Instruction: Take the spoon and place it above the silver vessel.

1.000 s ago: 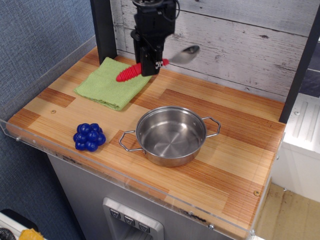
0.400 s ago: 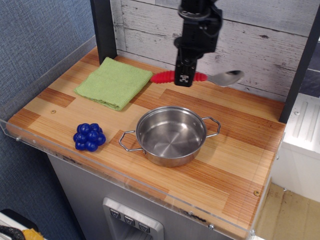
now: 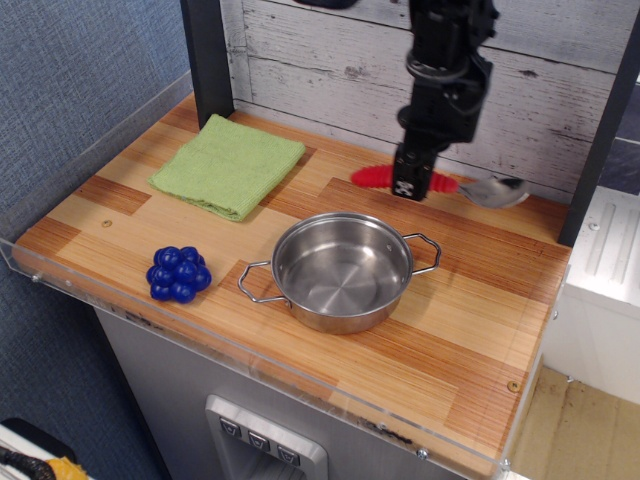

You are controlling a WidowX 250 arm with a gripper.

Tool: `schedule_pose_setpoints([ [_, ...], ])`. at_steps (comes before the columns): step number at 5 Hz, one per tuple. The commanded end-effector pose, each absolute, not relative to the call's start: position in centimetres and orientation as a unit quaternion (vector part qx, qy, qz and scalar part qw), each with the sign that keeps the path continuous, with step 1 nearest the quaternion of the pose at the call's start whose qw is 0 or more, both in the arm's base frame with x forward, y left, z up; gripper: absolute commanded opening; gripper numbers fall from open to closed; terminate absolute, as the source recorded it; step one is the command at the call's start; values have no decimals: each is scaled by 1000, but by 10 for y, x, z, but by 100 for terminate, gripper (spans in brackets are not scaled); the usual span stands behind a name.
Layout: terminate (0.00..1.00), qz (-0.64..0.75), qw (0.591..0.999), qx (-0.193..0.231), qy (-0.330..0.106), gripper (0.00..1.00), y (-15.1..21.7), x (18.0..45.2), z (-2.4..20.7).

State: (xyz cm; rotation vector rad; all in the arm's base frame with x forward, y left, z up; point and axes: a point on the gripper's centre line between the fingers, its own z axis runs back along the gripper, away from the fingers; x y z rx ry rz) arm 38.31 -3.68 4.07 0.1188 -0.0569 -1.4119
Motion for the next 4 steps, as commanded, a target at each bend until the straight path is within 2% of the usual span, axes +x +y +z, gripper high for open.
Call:
schedule_pose_setpoints([
  [1,0,-671,735,70,-67,0,-49,390,41],
  [3,0,-678,728,80,-64,0,-53,393,31],
  [4,0,-680,726,84,-61,100,-53,392,31],
])
